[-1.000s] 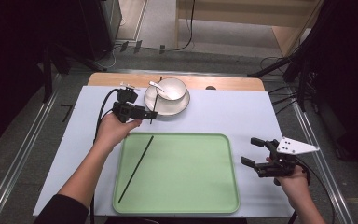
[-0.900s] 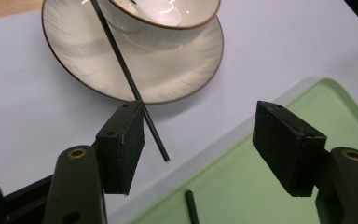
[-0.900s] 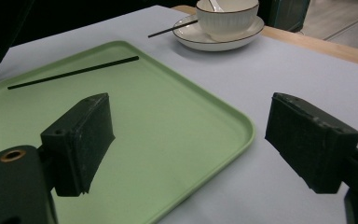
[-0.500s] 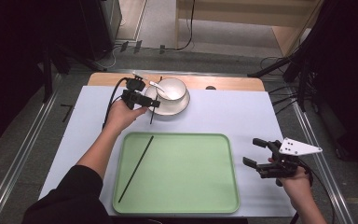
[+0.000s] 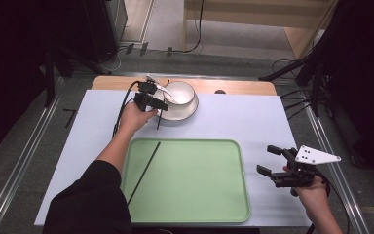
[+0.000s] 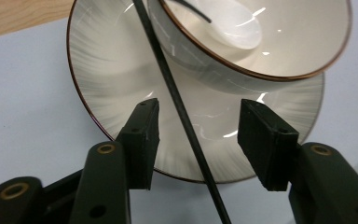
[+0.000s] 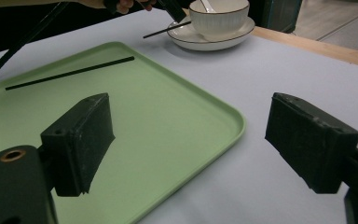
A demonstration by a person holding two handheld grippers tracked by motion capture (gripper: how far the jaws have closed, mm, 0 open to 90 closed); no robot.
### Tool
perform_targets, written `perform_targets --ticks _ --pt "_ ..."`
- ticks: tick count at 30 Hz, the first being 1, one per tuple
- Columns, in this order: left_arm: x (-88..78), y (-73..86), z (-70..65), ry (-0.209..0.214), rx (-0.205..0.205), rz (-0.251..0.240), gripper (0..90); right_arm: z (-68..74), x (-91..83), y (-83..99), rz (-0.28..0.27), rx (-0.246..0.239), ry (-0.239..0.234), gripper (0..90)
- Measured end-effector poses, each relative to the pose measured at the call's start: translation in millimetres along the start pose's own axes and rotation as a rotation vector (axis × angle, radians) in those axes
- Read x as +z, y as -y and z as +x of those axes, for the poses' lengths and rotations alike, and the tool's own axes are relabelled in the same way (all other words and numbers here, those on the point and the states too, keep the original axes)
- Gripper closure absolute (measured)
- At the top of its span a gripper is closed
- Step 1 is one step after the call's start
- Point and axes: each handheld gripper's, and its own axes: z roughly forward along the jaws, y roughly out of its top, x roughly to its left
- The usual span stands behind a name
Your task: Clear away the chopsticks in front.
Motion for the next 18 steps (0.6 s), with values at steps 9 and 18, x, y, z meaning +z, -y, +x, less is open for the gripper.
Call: perform_targets --ticks 9,18 --pt "9.7 0.0 8.5 -0.02 -0.062 -0.005 65.5 -0.8 -2.3 0.8 -0.004 0.004 0.004 15.3" --pt "17.3 1.8 6.4 -0.062 -0.077 0.035 75.9 -1.1 0.4 0.5 0.0 0.003 -0.003 15.3"
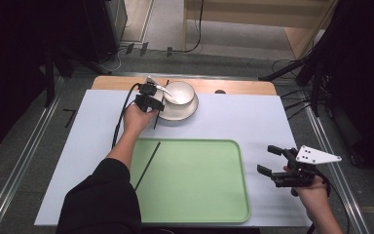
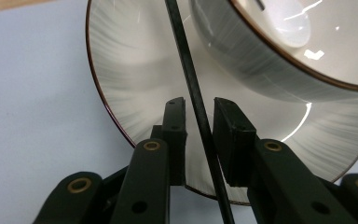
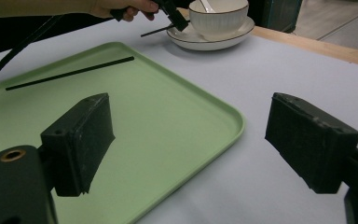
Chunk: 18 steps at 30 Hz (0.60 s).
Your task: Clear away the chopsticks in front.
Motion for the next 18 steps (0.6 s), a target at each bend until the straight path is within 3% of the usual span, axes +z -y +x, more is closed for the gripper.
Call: perform_targets --ticks 6,12,18 --pt "1.7 -0.8 -1.9 -0.039 -0.039 -0.008 85.0 -0.1 0.2 -0.4 -0.001 -0.001 -0.001 15.3" --pt "-1.2 -2.0 -0.3 -0.044 -0.065 -0.016 85.7 -0.1 -0.1 -0.5 -0.001 -0.002 -0.002 15.3" --pt "-16.8 -4.5 8.9 -0.037 -0.107 -0.051 85.9 0.1 -0.1 -0.2 0.0 -0.002 -0.002 15.3"
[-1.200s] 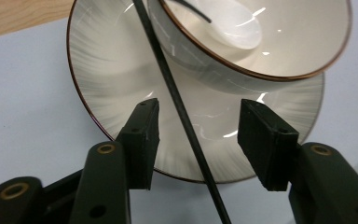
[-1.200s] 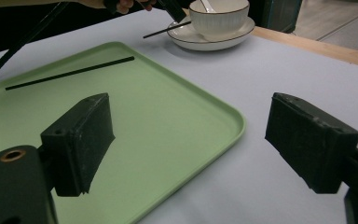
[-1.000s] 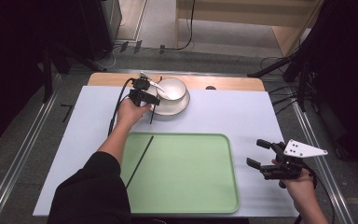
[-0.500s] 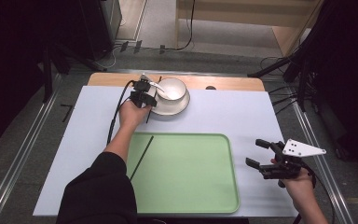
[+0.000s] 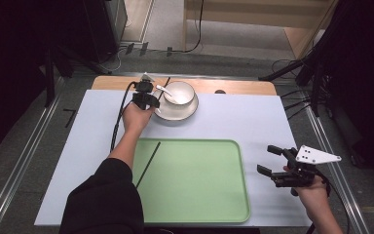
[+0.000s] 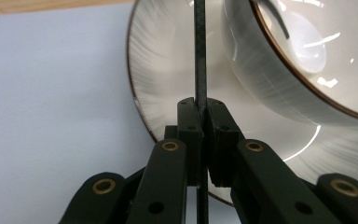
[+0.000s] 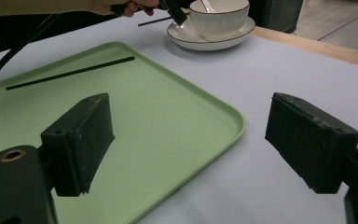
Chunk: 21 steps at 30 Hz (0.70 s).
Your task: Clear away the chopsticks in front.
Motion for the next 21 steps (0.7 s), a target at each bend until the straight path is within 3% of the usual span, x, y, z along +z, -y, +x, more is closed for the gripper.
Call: perform_targets --ticks 9,13,18,21 --pt "-31.9 1.2 21.4 -0.017 -0.027 -0.011 85.9 0.7 0.6 0.4 0.009 -0.006 0.0 15.3" --pt "-49.9 7.7 27.3 0.014 -0.044 -0.029 85.9 0.7 1.4 0.2 0.009 -0.006 0.0 15.3" --pt "-70.6 23.6 29.7 0.033 -0.024 -0.029 85.9 1.7 3.3 -0.7 0.011 -0.009 -0.004 15.3" --pt "-88.5 41.4 28.1 0.069 -0.017 -0.053 85.8 2.1 5.2 -1.8 0.014 -0.014 -0.008 15.3"
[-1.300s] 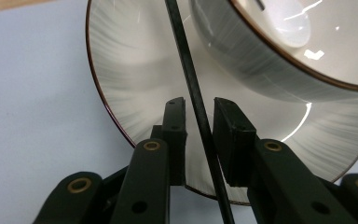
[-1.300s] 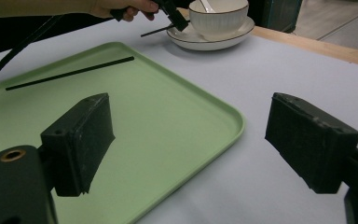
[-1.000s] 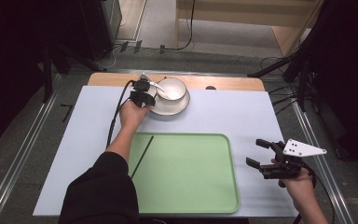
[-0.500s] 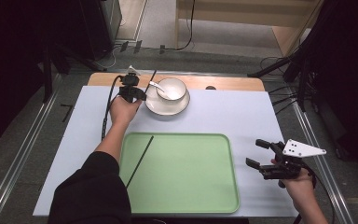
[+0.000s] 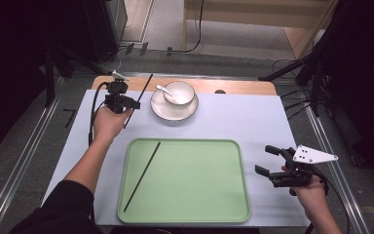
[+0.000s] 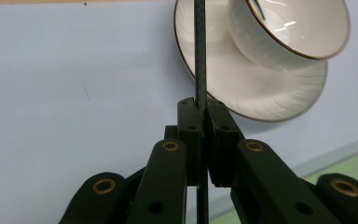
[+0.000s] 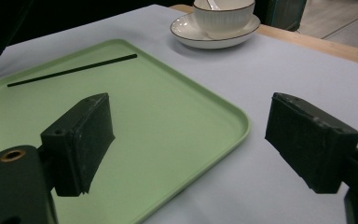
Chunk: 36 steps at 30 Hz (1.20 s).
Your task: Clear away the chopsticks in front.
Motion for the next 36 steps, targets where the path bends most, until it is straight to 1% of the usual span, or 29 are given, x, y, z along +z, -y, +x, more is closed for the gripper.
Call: perform_targets --ticks 1,2,3,4,5,6,8,9,10,11,12,13,14,15,16,19,20,21,22,23,24,25,26,27,28,31,32,34,36 --pt "0.0 0.0 0.0 0.0 0.0 0.0 85.8 0.0 0.0 0.0 0.0 0.0 0.0 15.3" --pt "-5.8 10.0 -2.3 0.002 0.011 0.003 85.8 0.5 0.8 -0.7 -0.002 0.003 -0.003 15.3" --pt "-8.3 14.9 -3.0 0.005 0.015 0.007 85.8 0.6 1.3 -1.1 -0.004 0.005 -0.005 15.3" --pt "-8.3 14.9 -3.0 0.005 0.015 0.007 85.8 0.5 2.0 -1.4 -0.004 0.002 -0.006 15.3" --pt "-13.6 24.4 -5.2 0.014 0.013 -0.001 85.8 0.5 2.6 -1.7 -0.002 0.002 -0.007 15.3" --pt "-13.6 24.4 -5.2 0.014 0.013 -0.001 85.8 0.5 2.6 -1.7 -0.002 0.002 -0.007 15.3" --pt "-19.0 33.7 -6.9 0.029 0.013 -0.002 85.8 0.5 4.6 -2.6 -0.004 -0.001 -0.012 15.3" --pt "-23.9 43.7 -8.5 0.053 0.013 -0.007 85.8 0.8 5.2 -3.0 -0.003 0.001 -0.013 15.3" --pt "-25.9 49.1 -9.0 0.069 0.012 -0.013 85.8 1.0 5.6 -3.2 0.0 0.0 -0.015 15.3" --pt "-25.9 49.1 -9.0 0.069 0.012 -0.013 85.8 1.0 5.6 -3.2 0.0 0.0 -0.015 15.3" --pt "-28.9 60.4 -10.6 0.079 0.014 -0.01 85.8 0.8 6.4 -3.9 -0.001 -0.005 -0.018 15.3" --pt "-28.9 60.4 -10.6 0.079 0.014 -0.01 85.8 1.1 6.7 -4.1 -0.003 -0.002 -0.017 15.3" --pt "-32.6 71.0 -10.8 0.092 0.003 -0.011 85.8 1.0 7.0 -4.3 -0.004 -0.003 -0.02 15.3" --pt "-34.8 76.7 -11.4 0.092 0.003 -0.012 85.8 0.8 7.3 -4.5 -0.003 -0.006 -0.02 15.3" --pt "-34.8 76.7 -11.4 0.092 0.003 -0.012 85.8 0.6 7.9 -4.6 -0.002 -0.007 -0.02 15.3" --pt "-41.1 92.3 -14.5 0.061 0.021 -0.013 85.8 0.7 9.0 -4.8 0.0 -0.006 -0.022 15.3" --pt "-41.1 92.3 -14.5 0.061 0.021 -0.013 85.8 0.7 9.0 -4.8 0.0 -0.006 -0.022 15.3" --pt "-43.8 101.7 -15.4 0.06 0.021 -0.012 85.8 0.9 9.4 -5.0 -0.001 -0.007 -0.025 15.3" --pt "-44.9 106.1 -15.6 0.063 0.018 -0.009 85.8 0.8 9.3 -5.1 0.002 -0.011 -0.025 15.3" --pt "-44.9 106.1 -15.6 0.063 0.018 -0.009 85.8 0.9 9.3 -5.1 0.002 -0.011 -0.024 15.3" --pt "-46.6 114.5 -17.5 0.06 0.012 -0.016 85.8 0.9 9.3 -5.1 0.002 -0.012 -0.024 15.3" --pt "-48.0 118.6 -17.9 0.06 0.013 -0.02 85.8 0.9 9.1 -5.1 0.001 -0.01 -0.024 15.3" --pt "-48.0 118.6 -17.9 0.06 0.013 -0.02 85.7 1.0 9.0 -5.2 0.0 -0.007 -0.023 15.3" --pt "-50.0 128.5 -19.9 0.07 -0.001 -0.034 85.8 1.0 9.0 -5.2 0.0 -0.009 -0.022 15.3" --pt "-50.0 128.5 -19.9 0.07 -0.001 -0.034 85.7 1.0 9.0 -5.2 0.0 -0.009 -0.022 15.3" --pt "-49.6 141.8 -24.8 0.067 0.012 -0.022 85.7 0.8 8.1 -5.1 -0.002 -0.007 -0.02 15.3" --pt "-48.7 149.3 -28.5 0.072 0.008 -0.013 85.8 0.5 8.1 -5.0 -0.002 -0.008 -0.02 15.3" --pt "-48.9 156.1 -31.7 0.073 0.015 -0.002 85.7 0.1 8.2 -4.8 0.0 -0.009 -0.019 15.3" --pt "-49.4 162.7 -33.8 0.077 0.009 -0.004 85.7 -0.2 8.6 -4.9 -0.001 -0.01 -0.018 15.3"
